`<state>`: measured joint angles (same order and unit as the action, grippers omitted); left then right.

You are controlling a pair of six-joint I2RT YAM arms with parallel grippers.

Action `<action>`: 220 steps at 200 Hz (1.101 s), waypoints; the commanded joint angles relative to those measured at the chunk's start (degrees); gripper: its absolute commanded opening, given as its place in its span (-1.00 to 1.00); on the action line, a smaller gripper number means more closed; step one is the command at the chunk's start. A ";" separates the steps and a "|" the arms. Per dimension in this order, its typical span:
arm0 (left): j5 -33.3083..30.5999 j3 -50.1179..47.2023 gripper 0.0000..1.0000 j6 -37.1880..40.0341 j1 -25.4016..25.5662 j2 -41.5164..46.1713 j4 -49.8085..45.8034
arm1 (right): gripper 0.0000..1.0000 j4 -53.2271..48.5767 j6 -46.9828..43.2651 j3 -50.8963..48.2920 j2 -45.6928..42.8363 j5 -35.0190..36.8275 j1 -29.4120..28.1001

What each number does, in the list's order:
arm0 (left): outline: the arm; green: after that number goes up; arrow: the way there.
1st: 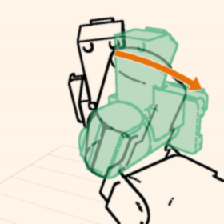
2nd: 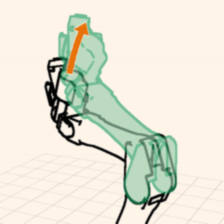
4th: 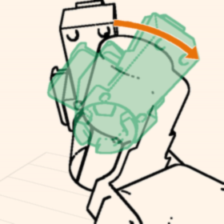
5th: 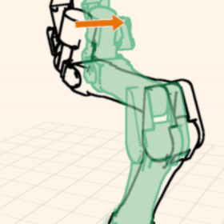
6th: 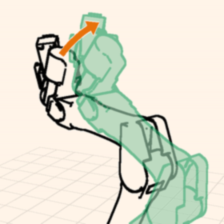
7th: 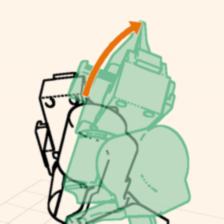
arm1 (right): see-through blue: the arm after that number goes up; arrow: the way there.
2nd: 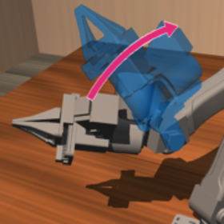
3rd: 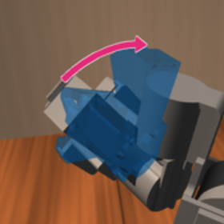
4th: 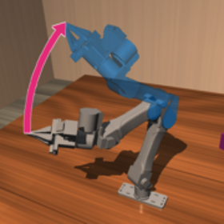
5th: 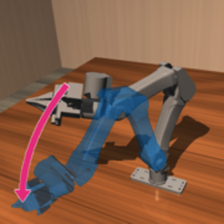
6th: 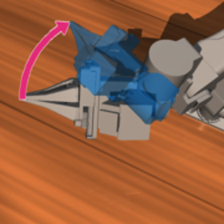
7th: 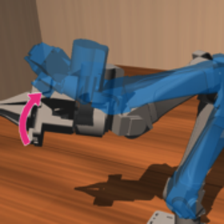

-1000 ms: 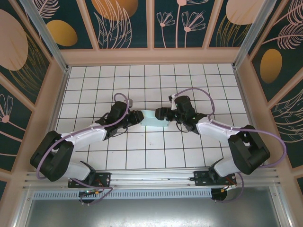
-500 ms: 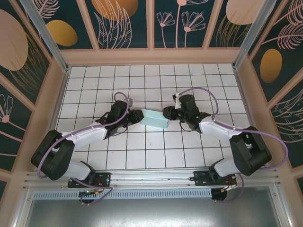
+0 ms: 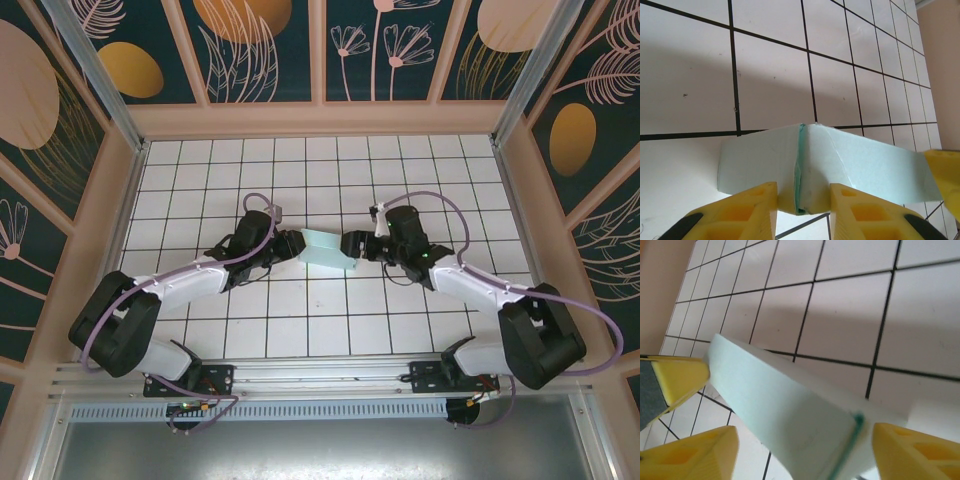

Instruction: Fold the paper box

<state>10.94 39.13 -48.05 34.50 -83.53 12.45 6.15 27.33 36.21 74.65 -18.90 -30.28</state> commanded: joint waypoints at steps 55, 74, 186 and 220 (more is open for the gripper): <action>-1.97 -2.15 -0.40 2.17 0.10 -4.02 -11.57 | -0.70 -0.13 2.80 -3.38 -0.74 -3.60 3.50; -2.14 -2.40 -0.41 2.17 0.11 -3.75 -11.66 | -0.81 0.41 3.12 -3.34 -1.13 -4.43 3.65; -1.40 -2.60 -0.41 2.53 0.12 -4.37 -10.87 | -0.61 1.96 10.86 -2.77 2.75 -6.87 7.73; -1.26 -2.48 -0.41 2.67 0.13 -4.78 -10.78 | -0.91 2.27 10.31 -2.76 1.94 -7.83 7.92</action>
<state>11.53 39.44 -47.55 34.50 -84.42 13.39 11.03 37.76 34.02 76.20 -27.73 -22.98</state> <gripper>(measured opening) 0.297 0.076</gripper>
